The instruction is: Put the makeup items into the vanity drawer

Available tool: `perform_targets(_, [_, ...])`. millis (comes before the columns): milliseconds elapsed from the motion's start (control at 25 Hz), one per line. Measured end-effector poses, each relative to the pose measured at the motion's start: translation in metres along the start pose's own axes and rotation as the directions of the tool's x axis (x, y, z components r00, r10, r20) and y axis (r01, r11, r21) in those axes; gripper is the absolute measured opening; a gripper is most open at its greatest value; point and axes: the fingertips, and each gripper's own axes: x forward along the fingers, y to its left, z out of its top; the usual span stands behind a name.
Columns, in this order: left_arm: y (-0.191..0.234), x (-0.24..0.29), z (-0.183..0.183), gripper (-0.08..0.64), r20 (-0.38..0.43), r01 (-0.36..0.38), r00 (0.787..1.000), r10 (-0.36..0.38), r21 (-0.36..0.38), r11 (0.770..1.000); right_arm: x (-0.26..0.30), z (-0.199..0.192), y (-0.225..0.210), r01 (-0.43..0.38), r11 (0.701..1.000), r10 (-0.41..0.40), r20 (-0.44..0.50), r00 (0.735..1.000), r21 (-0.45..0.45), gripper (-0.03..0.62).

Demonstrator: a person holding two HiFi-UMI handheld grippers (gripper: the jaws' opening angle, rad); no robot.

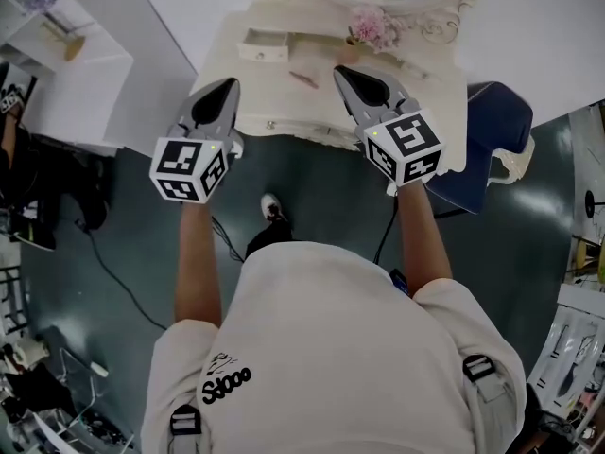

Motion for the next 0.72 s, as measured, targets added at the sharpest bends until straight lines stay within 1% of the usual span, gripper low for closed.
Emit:
perform_targets(120, [0.031,0.015,-0.001,0.018,-0.010,0.010,1.000,-0.010,-0.003,1.000,0.033,0.000,-0.004,-0.006,1.000,0.006,-0.028,1.000,-0.004,0.002])
perform_targets(240, [0.059,0.029,-0.004,0.018,-0.022,0.017,1.000,-0.017,-0.007,1.000,0.060,-0.003,-0.013,0.019,1.000,-0.019,-0.054,0.998,-0.007,0.003])
perform_targets(360, [0.086,0.038,-0.014,0.018,-0.047,0.026,0.999,-0.027,-0.008,1.000,0.087,-0.011,-0.021,0.043,0.999,-0.042,-0.077,0.996,0.012,0.003])
perform_targets(520, [0.117,0.051,-0.033,0.018,-0.079,0.044,0.996,-0.046,-0.026,0.999,0.120,-0.029,-0.030,0.078,0.996,-0.073,-0.118,0.990,0.039,0.003])
perform_targets(720, [0.142,0.069,-0.055,0.018,-0.111,0.076,0.991,-0.080,-0.037,0.996,0.146,-0.058,-0.039,0.130,0.991,-0.123,-0.194,0.973,0.024,0.005])
